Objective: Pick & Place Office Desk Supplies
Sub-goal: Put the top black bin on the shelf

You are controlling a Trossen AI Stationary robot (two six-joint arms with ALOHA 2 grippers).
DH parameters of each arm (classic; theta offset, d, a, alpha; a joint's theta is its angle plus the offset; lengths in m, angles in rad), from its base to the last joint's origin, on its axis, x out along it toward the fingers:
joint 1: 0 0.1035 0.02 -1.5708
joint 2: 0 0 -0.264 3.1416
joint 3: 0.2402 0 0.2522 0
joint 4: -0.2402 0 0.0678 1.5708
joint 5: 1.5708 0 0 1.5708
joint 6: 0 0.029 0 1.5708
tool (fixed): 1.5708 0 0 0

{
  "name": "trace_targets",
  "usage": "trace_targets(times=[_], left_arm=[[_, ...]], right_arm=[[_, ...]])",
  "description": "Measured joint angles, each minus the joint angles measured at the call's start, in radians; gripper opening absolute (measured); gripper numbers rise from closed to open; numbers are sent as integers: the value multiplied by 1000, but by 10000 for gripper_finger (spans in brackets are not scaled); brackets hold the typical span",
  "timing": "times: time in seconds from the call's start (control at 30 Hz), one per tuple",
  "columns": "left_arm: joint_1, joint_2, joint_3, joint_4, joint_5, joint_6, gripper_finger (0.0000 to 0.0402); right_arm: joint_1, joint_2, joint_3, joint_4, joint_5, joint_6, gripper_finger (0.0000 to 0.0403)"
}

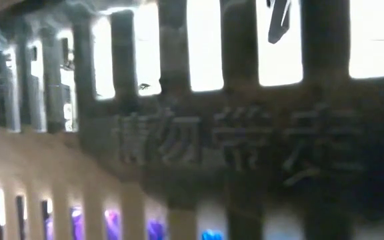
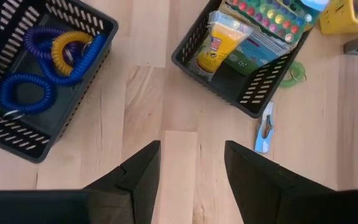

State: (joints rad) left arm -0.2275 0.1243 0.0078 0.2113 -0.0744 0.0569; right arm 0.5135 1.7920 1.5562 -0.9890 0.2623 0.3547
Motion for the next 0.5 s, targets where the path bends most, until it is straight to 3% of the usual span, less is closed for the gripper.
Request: trace_targets(times=[0.23, 0.33, 0.5], left_arm=[[0, -125, 0, -115, -66, 21, 268], [0, -124, 0, -119, -105, 18, 268], [0, -124, 0, -112, -106, 20, 268]], right_arm=[[0, 2, -115, 174, -18, -214, 185], [-16, 3, -215, 294, -39, -330, 185], [-62, 3, -295, 339, 0, -496, 185]])
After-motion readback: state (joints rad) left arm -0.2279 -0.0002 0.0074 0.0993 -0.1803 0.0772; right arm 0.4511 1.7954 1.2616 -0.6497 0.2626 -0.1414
